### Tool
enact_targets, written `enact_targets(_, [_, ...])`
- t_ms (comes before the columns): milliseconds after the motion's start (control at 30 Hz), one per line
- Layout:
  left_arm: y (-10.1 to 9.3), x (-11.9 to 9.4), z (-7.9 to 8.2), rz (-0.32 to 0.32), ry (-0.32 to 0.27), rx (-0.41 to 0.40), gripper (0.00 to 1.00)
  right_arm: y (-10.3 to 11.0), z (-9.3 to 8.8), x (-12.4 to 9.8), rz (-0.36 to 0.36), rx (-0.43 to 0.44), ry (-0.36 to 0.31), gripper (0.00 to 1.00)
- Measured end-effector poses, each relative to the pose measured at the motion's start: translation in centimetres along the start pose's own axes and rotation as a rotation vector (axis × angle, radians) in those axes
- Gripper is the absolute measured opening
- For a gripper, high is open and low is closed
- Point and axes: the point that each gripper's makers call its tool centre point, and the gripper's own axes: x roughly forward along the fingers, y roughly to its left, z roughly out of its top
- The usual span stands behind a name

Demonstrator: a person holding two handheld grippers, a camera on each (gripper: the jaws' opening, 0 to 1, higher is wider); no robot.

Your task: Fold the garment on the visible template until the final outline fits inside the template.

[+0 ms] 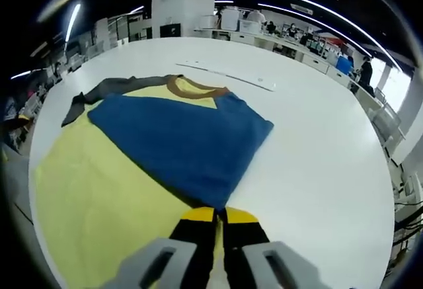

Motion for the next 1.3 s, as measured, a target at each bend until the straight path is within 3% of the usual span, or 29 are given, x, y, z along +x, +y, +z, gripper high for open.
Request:
enact_targets(167, [0.2,0.0,0.0,0.006,0.0,-0.004,0.91,-0.2,-0.1,-0.2,0.008,-0.022,0.002,0.0])
enact_targets(867, [0.7,0.2,0.3,0.016,-0.014,-0.028,0.87,-1.9,-0.9,-0.7,0.012,0.025,0.017,0.0])
enact_targets(1300, [1.0,0.2,0.3,0.017,-0.012,-0.042,0.86,-3.2,-1.2,-1.1,-0.017,0.104,0.007,0.03])
